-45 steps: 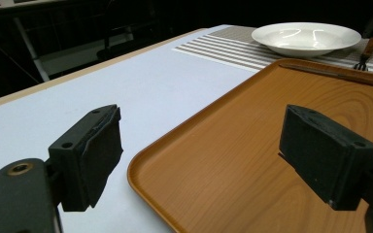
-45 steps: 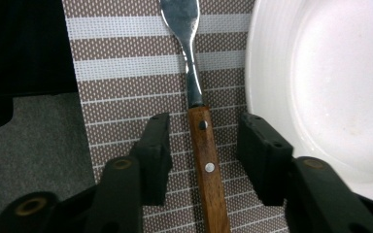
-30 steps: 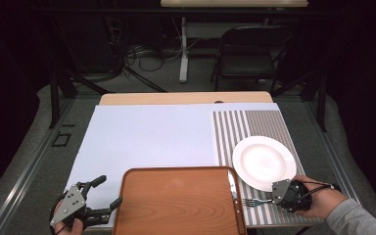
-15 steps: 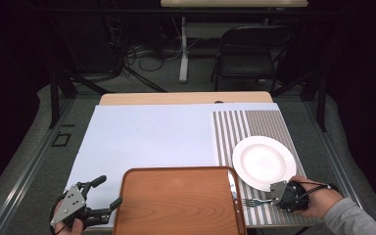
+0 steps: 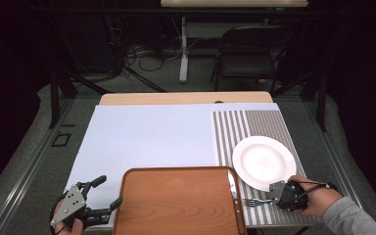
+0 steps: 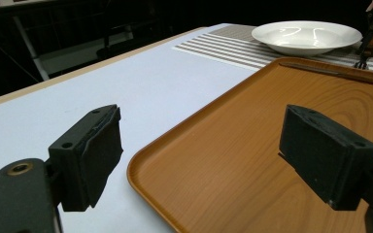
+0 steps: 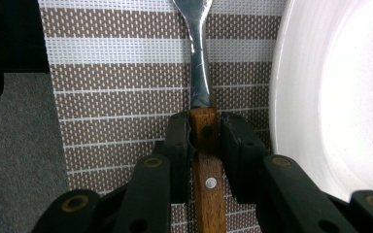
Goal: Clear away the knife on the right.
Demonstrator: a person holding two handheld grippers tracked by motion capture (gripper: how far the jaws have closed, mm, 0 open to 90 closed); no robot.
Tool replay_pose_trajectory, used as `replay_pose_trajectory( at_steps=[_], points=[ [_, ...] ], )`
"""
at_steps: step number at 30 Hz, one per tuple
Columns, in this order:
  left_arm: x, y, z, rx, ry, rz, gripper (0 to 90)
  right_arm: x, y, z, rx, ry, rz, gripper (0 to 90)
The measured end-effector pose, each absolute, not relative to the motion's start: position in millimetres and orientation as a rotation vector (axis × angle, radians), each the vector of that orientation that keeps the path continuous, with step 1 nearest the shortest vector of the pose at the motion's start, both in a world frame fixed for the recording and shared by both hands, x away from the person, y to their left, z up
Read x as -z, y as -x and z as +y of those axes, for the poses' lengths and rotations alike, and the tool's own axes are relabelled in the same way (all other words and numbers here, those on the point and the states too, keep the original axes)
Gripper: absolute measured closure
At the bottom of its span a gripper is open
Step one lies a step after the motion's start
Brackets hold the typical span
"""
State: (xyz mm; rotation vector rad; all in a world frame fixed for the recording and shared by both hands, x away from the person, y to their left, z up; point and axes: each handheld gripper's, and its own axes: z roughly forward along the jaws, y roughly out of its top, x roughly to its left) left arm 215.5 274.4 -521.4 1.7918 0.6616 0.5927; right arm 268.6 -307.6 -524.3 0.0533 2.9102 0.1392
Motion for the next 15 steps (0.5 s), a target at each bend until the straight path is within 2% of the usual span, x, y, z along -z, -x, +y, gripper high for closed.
replay_pose_trajectory(
  at_steps=[15],
  points=[
    [521.4,-215.7,274.6,-0.595,-1.793,0.661,15.2,524.8,-269.6,-304.8,-0.124,0.008,2.916,77.5]
  ],
)
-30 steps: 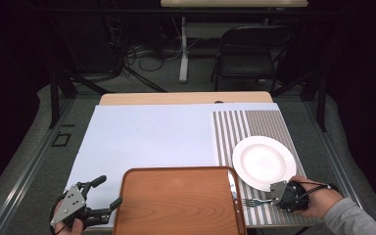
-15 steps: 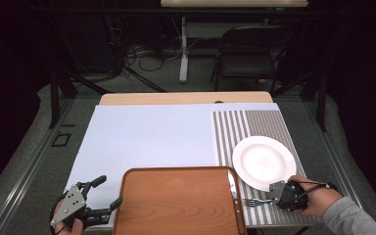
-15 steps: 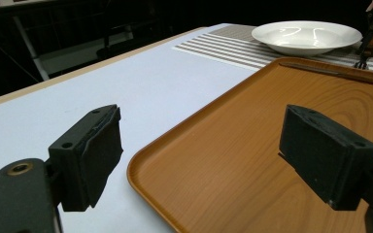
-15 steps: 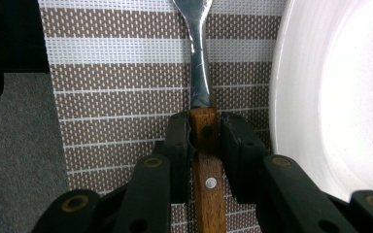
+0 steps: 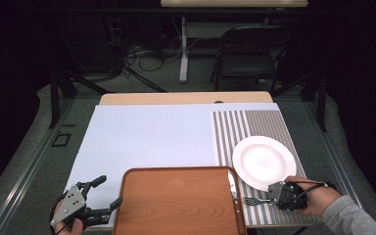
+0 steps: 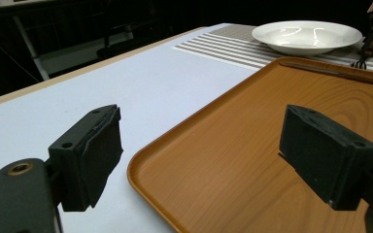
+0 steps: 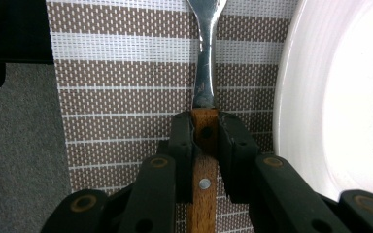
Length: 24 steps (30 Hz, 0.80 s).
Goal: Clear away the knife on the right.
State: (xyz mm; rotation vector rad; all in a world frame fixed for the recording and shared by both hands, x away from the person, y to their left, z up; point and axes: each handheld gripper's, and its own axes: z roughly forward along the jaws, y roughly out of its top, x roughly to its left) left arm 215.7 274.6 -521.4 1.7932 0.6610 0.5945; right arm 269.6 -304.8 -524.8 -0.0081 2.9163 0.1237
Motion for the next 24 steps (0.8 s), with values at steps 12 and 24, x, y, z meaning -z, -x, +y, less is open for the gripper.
replay_pose_trajectory(
  at_steps=[12,24],
  points=[
    [521.4,-215.8,274.8,-0.596,-1.791,0.664,15.2,523.7,-266.2,-305.4,-0.136,-0.022,2.92,77.8],
    [521.4,-215.8,274.7,-0.597,-1.792,0.664,15.2,513.4,-262.1,-309.4,-0.238,-0.143,2.895,77.9]
  ],
)
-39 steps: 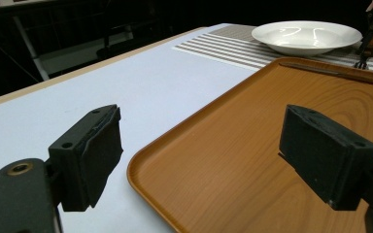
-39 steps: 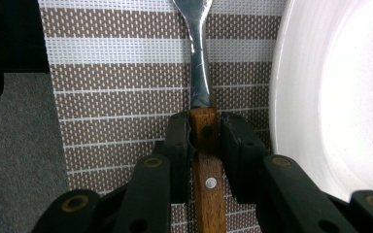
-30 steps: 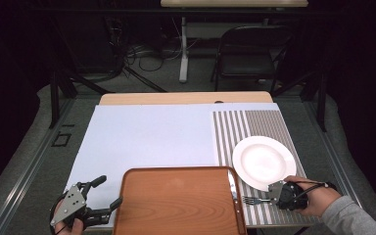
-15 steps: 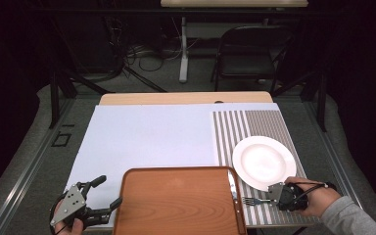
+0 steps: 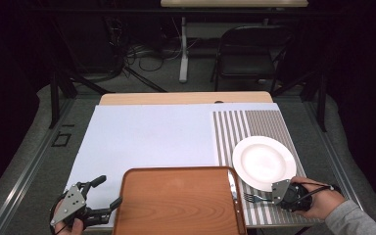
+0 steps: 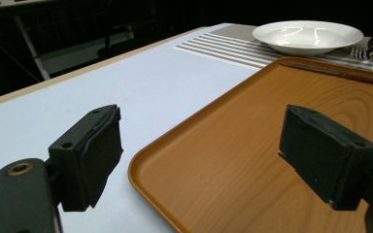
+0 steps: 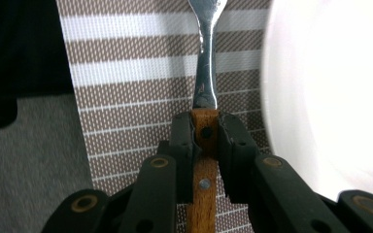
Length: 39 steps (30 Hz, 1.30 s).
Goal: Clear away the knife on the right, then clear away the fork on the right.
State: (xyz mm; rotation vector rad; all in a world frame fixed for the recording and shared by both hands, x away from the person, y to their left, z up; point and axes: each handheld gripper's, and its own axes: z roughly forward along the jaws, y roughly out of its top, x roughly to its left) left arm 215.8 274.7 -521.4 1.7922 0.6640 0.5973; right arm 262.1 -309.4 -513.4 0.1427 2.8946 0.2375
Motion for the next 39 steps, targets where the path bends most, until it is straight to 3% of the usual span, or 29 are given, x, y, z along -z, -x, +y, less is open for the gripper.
replay_pose_trajectory(
  at_steps=[12,39],
  points=[
    [521.4,-215.1,275.2,-0.6,-1.787,0.673,15.2,493.0,-254.7,-314.3,-0.605,-0.49,2.782,77.9],
    [521.5,-215.9,276.2,-0.602,-1.784,0.676,15.2,483.2,-233.2,-307.9,-0.926,-1.008,2.551,77.9]
  ],
)
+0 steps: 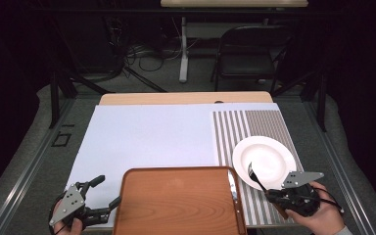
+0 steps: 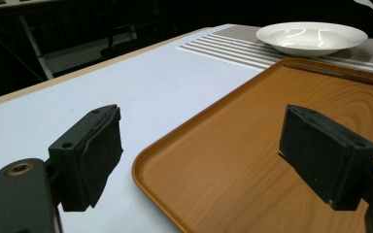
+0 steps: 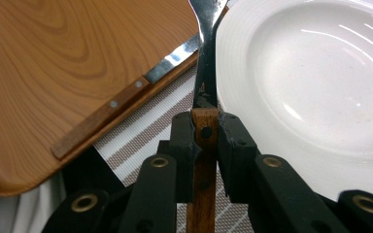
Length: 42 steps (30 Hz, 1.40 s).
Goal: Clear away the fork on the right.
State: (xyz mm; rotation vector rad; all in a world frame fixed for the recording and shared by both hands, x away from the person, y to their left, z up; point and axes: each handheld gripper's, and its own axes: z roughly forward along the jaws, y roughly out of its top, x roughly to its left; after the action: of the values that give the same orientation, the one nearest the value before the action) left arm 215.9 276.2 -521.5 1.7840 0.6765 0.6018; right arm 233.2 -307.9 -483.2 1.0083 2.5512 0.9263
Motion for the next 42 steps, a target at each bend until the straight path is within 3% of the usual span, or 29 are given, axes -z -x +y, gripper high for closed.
replay_pose_trajectory(
  at_steps=[27,42],
  points=[
    [521.6,-214.9,275.9,-0.604,-1.786,0.677,15.2,478.5,-217.9,-271.4,-1.219,-1.246,2.426,77.9],
    [521.4,-214.2,275.4,-0.601,-1.786,0.671,15.2,489.2,-222.2,-217.8,-1.306,-1.162,2.483,77.9]
  ],
)
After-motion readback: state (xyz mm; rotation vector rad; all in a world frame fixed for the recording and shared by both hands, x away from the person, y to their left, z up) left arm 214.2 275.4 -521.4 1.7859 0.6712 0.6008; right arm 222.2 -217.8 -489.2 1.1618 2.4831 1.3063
